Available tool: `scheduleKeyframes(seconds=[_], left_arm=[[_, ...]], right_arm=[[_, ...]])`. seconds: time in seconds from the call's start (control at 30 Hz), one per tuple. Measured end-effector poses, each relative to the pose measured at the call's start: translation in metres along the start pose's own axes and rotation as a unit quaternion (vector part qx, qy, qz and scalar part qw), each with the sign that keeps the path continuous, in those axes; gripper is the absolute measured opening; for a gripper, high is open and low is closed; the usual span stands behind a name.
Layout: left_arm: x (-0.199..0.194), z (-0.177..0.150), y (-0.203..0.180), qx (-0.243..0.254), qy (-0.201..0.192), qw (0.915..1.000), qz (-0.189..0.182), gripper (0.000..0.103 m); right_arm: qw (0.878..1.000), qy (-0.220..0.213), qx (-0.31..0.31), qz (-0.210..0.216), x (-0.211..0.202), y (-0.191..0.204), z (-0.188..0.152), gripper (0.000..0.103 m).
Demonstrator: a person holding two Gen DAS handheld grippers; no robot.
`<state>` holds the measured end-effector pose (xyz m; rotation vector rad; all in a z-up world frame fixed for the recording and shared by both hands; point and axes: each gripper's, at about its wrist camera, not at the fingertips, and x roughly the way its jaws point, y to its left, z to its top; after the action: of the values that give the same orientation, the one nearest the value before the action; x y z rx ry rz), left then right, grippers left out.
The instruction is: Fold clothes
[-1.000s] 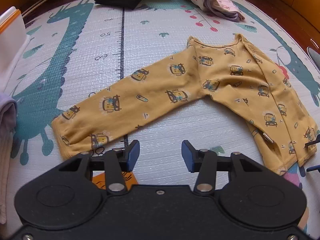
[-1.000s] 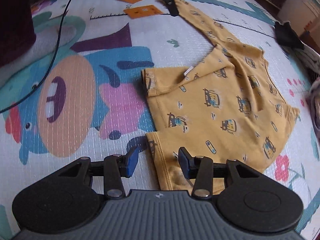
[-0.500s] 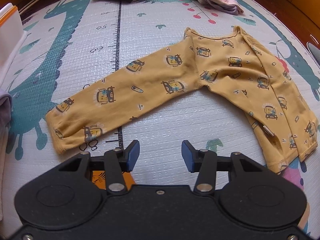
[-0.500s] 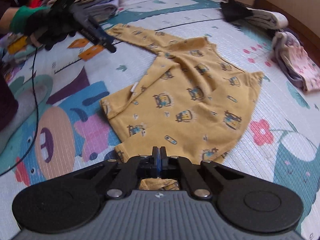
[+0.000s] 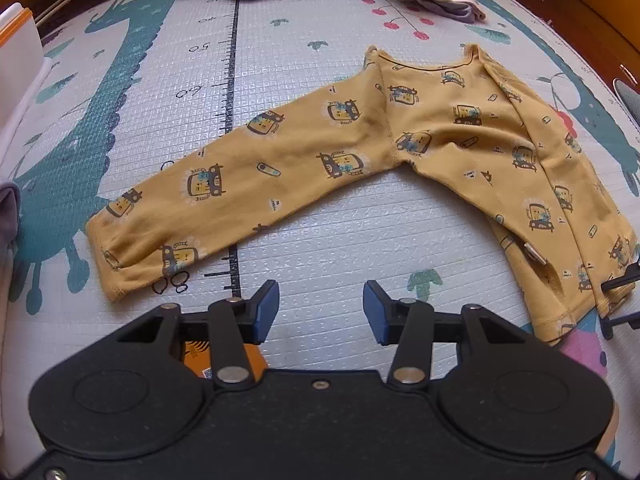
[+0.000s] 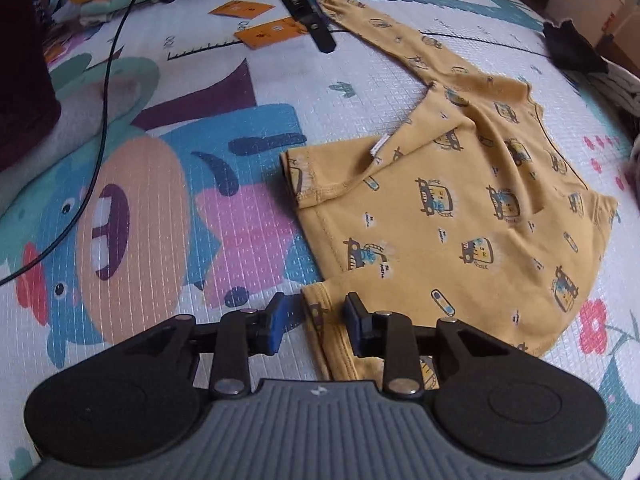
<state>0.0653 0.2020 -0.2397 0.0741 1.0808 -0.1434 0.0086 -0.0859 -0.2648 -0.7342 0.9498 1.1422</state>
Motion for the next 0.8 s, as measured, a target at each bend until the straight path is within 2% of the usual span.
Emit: scheduleKeyframes(seconds=[0.07, 0.23, 0.3, 0.33, 0.53, 0.73, 0.8], left_arm=[[0.002, -0.001, 0.001, -0.001, 0.002, 1.0, 0.0, 0.045], [0.0, 0.0, 0.001, 0.0, -0.003, 1.0, -0.002, 0.045], [-0.002, -0.001, 0.001, 0.0, -0.005, 1.0, -0.003, 0.045], [-0.002, -0.001, 0.001, 0.0, -0.006, 1.0, -0.004, 0.045], [-0.001, -0.003, 0.003, -0.001, -0.004, 1.0, -0.004, 0.045], [0.0, 0.0, 0.0, 0.005, -0.004, 1.0, -0.005, 0.045], [0.001, 0.0, -0.002, 0.007, -0.004, 1.0, -0.005, 0.045]], right_arm=[[1.0, -0.003, 0.005, -0.001, 0.0, -0.003, -0.001, 0.024], [0.995, -0.021, 0.091, 0.026, -0.012, -0.029, -0.007, 0.006], [0.992, -0.041, 0.117, 0.029, -0.023, -0.037, -0.01, 0.006], [0.987, -0.052, 0.151, 0.035, -0.031, -0.048, -0.013, 0.005], [0.946, -0.122, 0.299, 0.022, -0.084, -0.118, -0.043, 0.005], [0.886, -0.175, 0.428, -0.043, -0.123, -0.187, -0.093, 0.005], [0.87, -0.182, 0.454, -0.066, -0.129, -0.201, -0.112, 0.005]])
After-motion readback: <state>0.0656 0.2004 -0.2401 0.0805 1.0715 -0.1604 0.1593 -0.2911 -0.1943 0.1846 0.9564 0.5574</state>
